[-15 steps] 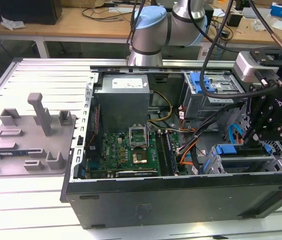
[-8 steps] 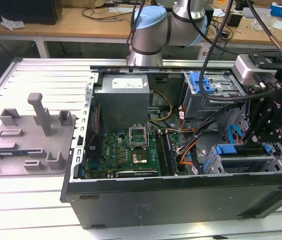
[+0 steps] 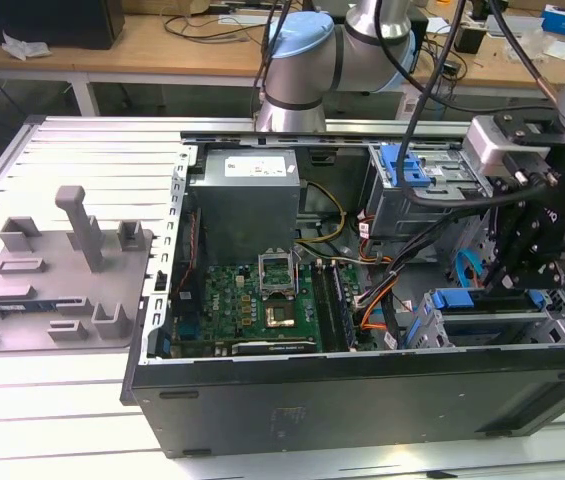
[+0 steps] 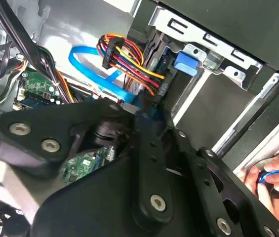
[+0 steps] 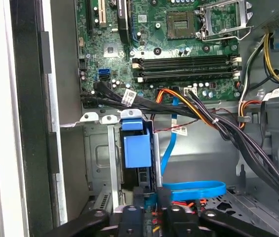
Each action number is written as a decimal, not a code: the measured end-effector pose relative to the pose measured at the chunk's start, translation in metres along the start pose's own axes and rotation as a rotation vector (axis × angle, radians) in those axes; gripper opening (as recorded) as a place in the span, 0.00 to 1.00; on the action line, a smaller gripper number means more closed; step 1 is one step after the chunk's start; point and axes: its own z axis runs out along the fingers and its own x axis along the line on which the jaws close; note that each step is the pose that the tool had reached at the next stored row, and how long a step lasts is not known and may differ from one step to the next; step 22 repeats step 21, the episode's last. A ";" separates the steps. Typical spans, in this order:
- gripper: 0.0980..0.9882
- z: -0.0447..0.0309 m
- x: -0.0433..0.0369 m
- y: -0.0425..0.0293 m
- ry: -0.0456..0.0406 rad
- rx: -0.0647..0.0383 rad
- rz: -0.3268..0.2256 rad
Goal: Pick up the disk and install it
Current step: 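Insert the second disk wire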
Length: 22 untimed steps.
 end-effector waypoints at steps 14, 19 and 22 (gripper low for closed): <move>0.01 -0.0333 -0.0030 0.0001 0.0044 0.000 0.000; 0.01 -0.0332 -0.0030 0.0001 0.0048 0.000 0.000; 0.01 -0.0333 -0.0030 0.0001 0.0050 0.000 0.000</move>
